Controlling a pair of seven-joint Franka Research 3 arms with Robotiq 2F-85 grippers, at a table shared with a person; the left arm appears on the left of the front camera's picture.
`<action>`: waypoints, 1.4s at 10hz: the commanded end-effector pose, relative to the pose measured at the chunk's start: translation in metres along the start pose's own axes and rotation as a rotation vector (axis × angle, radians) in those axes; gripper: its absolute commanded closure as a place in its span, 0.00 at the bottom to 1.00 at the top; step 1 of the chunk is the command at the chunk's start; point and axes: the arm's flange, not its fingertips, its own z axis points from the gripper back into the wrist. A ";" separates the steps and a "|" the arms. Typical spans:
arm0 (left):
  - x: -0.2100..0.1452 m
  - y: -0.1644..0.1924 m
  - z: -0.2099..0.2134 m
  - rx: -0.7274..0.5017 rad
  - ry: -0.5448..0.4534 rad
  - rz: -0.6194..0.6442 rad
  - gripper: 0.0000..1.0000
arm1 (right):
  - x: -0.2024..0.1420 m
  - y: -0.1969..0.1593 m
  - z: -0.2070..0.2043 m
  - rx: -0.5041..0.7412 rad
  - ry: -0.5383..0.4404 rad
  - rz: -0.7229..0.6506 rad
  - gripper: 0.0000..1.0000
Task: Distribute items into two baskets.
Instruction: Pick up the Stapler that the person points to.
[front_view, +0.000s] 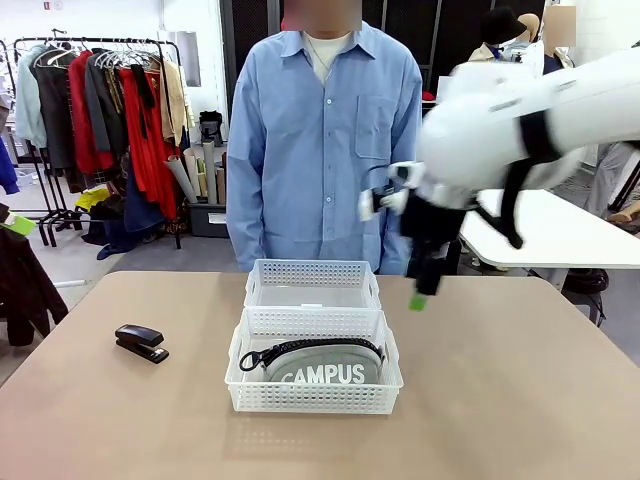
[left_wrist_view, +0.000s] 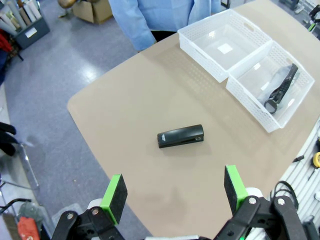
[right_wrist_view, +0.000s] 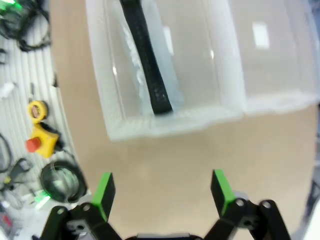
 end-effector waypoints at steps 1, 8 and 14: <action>0.000 0.001 0.001 -0.016 -0.014 -0.013 0.00 | -0.070 0.004 0.029 -0.066 -0.095 -0.120 0.00; 0.000 0.001 0.001 -0.016 -0.014 -0.013 0.00 | -0.250 0.013 0.110 -0.267 -0.345 -0.353 0.00; 0.000 0.001 0.001 -0.016 -0.014 -0.013 0.00 | -0.285 0.022 0.130 -0.377 -0.442 -0.428 0.00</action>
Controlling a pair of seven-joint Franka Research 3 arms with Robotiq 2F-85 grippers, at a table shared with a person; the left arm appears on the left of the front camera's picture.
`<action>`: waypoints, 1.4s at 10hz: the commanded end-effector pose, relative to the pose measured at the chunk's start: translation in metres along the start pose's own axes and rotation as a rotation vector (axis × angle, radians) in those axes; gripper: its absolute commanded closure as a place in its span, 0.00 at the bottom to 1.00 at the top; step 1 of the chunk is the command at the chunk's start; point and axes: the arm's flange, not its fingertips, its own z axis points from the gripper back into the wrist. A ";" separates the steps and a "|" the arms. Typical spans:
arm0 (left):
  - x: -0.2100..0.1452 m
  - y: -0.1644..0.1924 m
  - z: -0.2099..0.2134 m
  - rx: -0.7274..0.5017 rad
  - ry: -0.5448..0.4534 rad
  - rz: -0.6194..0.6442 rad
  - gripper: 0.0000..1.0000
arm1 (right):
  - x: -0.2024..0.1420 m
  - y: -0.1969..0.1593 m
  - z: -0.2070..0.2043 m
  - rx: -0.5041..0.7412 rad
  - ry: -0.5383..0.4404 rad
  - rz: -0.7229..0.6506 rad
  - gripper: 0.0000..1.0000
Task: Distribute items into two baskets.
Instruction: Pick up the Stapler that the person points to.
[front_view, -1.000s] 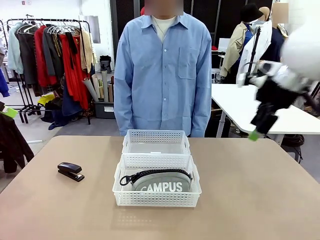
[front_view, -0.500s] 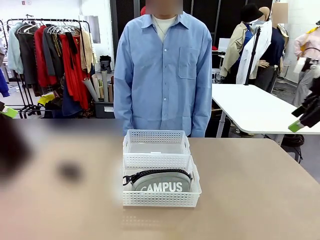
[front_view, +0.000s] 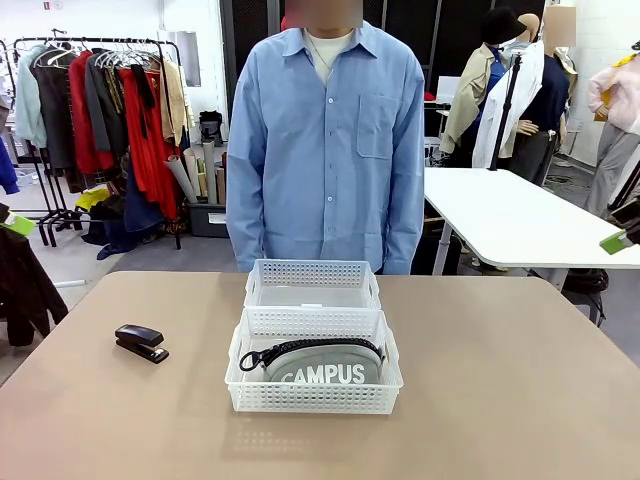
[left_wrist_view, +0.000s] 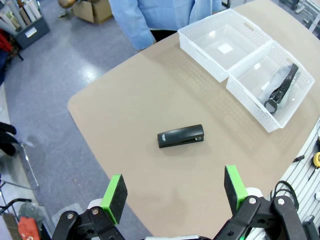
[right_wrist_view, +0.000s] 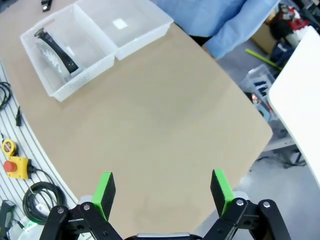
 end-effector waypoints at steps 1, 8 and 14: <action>-0.001 0.001 0.001 -0.017 -0.015 -0.012 0.00 | -0.007 -0.003 -0.002 -0.026 -0.050 -0.018 0.00; -0.001 0.001 0.001 -0.017 -0.015 -0.012 0.00 | -0.008 -0.017 -0.009 0.070 -0.293 -0.018 0.00; -0.001 0.001 0.001 -0.017 -0.015 -0.012 0.00 | -0.031 -0.012 0.000 0.229 -0.286 -0.250 0.00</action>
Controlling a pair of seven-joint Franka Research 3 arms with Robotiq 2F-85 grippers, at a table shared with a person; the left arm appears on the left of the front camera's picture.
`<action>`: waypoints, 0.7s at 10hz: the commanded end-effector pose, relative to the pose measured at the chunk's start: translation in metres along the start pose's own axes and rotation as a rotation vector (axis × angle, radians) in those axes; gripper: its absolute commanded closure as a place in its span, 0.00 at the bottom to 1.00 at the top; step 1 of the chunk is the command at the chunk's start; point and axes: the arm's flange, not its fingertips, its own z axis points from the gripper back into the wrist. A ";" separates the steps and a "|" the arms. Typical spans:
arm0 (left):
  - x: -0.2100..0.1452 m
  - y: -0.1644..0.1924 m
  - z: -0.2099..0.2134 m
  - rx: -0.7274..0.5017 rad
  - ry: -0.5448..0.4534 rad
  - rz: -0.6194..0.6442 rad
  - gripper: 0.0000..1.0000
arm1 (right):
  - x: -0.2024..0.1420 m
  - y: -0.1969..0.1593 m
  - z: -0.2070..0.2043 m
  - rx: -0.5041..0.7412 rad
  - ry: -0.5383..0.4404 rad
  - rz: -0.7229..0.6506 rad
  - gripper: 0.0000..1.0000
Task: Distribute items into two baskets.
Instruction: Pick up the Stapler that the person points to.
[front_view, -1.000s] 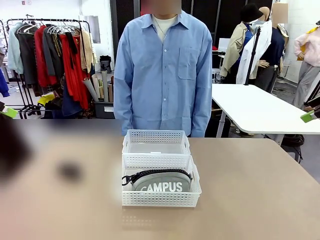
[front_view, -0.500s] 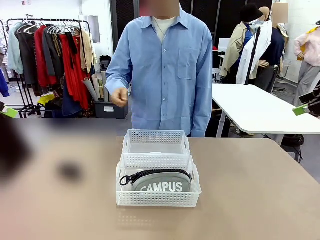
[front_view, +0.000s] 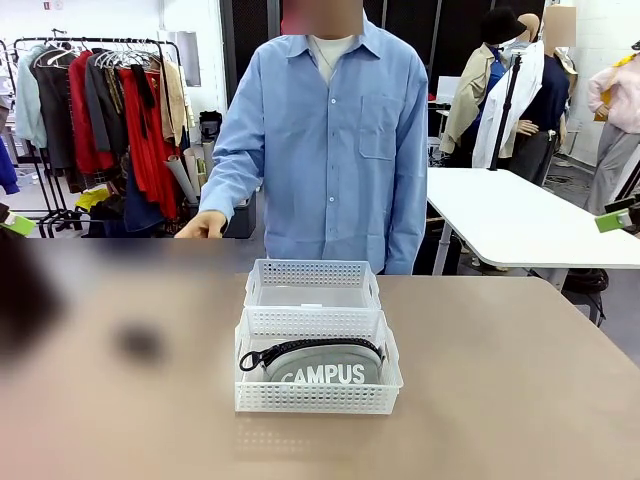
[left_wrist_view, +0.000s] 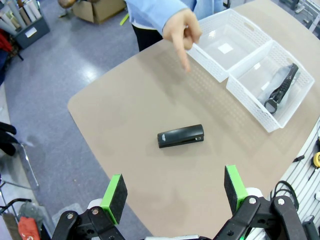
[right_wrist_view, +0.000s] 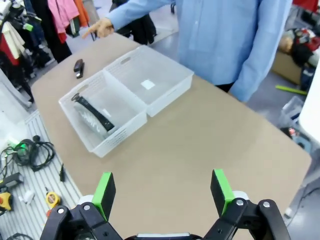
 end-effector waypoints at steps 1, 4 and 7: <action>-0.001 0.001 0.001 -0.017 -0.015 -0.012 0.00 | -0.001 0.008 0.006 0.022 0.051 -0.053 0.00; -0.001 0.001 0.001 -0.017 -0.015 -0.012 0.00 | 0.001 0.015 0.011 0.002 0.013 -0.028 0.00; -0.001 0.001 0.001 -0.017 -0.015 -0.012 0.00 | -0.008 0.008 0.005 0.026 0.061 -0.041 0.00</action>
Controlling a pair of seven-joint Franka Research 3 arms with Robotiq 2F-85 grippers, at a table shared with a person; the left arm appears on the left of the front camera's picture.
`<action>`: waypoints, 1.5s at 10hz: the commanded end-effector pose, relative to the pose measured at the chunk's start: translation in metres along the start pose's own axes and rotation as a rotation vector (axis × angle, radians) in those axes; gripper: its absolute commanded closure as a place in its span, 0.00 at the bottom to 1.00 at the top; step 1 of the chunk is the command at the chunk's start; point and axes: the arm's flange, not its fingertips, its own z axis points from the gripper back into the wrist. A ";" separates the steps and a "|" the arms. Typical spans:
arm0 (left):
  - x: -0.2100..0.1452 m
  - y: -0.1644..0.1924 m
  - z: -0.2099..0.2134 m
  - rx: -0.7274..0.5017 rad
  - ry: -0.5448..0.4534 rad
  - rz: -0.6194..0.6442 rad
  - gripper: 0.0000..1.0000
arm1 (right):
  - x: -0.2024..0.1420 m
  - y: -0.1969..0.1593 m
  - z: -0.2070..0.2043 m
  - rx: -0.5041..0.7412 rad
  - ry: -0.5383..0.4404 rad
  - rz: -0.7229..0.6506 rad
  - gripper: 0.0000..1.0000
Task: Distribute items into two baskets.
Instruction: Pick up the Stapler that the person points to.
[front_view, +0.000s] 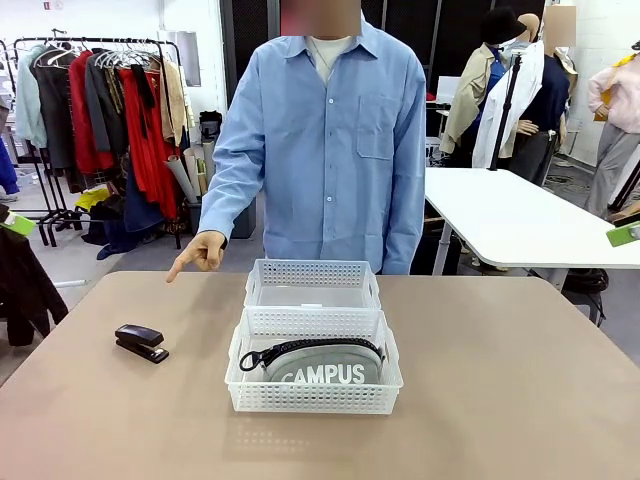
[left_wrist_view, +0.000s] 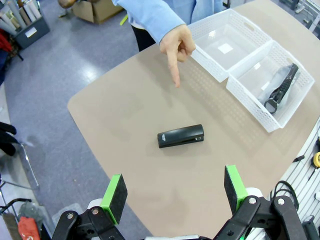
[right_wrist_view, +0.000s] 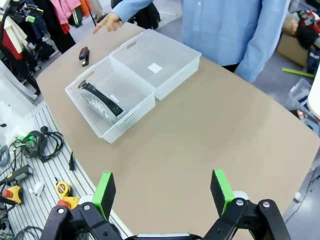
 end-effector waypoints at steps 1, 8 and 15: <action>-0.001 0.001 0.001 -0.017 -0.015 -0.012 0.00 | 0.000 -0.001 -0.001 0.010 -0.009 0.004 0.00; -0.001 0.001 0.001 -0.017 -0.015 -0.012 0.00 | 0.000 -0.001 -0.001 0.010 -0.009 0.004 0.00; 0.051 0.034 -0.043 -0.059 0.141 -0.145 0.00 | 0.000 -0.001 -0.001 0.010 -0.009 0.004 0.00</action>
